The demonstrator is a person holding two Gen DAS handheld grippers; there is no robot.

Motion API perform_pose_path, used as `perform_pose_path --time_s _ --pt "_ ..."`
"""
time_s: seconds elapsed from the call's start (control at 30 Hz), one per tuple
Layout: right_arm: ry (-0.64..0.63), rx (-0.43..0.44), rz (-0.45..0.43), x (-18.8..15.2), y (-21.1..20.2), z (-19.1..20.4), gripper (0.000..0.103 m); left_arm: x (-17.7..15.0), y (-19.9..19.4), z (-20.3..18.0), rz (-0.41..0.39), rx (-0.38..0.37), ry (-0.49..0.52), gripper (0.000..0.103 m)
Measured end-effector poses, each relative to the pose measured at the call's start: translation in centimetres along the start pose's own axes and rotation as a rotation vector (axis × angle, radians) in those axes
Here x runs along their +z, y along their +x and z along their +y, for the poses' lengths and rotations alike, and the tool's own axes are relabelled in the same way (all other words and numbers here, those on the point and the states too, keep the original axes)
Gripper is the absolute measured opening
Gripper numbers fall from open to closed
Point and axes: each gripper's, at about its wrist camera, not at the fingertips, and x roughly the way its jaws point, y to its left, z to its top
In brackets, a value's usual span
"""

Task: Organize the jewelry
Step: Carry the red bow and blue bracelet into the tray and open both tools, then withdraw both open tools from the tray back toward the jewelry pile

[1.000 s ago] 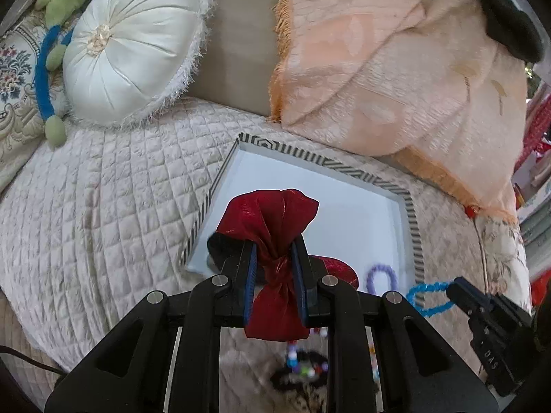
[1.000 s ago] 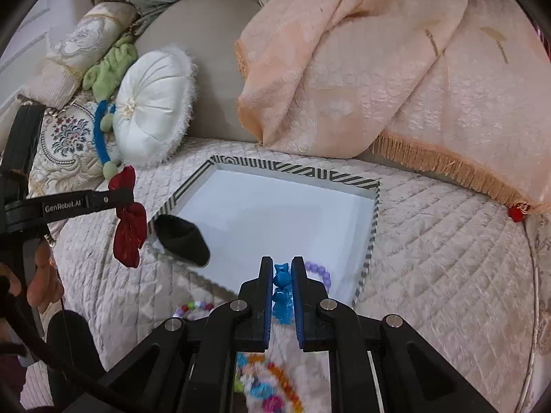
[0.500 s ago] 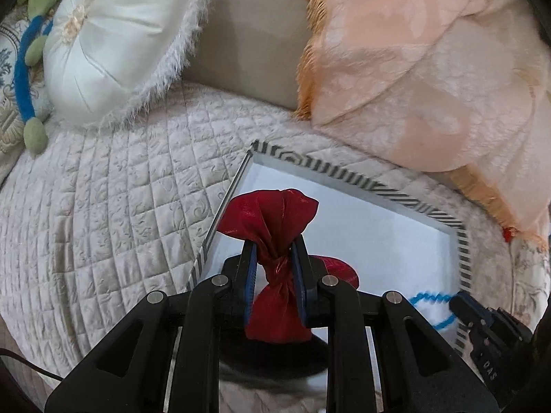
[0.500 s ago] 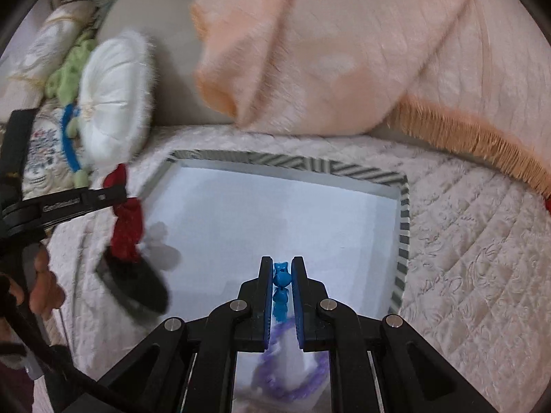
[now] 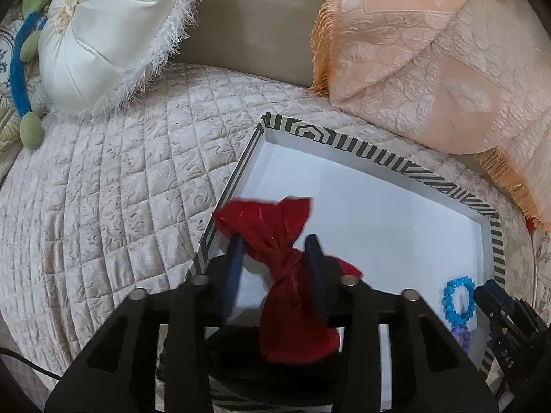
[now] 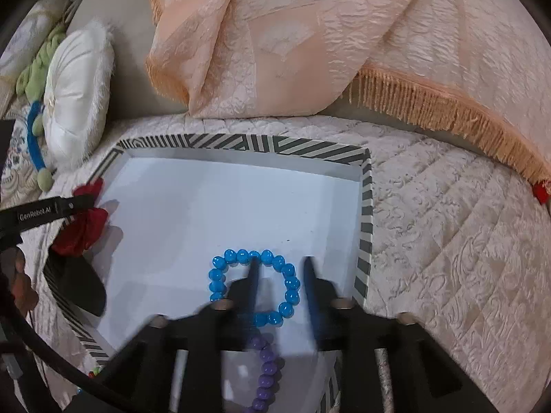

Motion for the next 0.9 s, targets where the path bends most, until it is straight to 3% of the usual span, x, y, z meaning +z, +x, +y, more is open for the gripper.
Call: perform_pose_path --time_s 0.13,0.63,0.9 --pt "0.003 0.014 -0.021 -0.3 -1.6 0.4 0.032 -0.2 -0.8 0.5 -0.015 -0.003 -0.013 0.05" --pt "-0.013 0.036 -0.019 -3.3 -5.6 2.7 0.034 -3.9 -6.6 -0.5 -0.124 0.06 0.092 0.051" --pt "-0.005 0.036 -0.052 -5.0 -9.0 3.7 0.035 -6.7 -9.8 -1.0 -0.169 0.053 0.122 0.051"
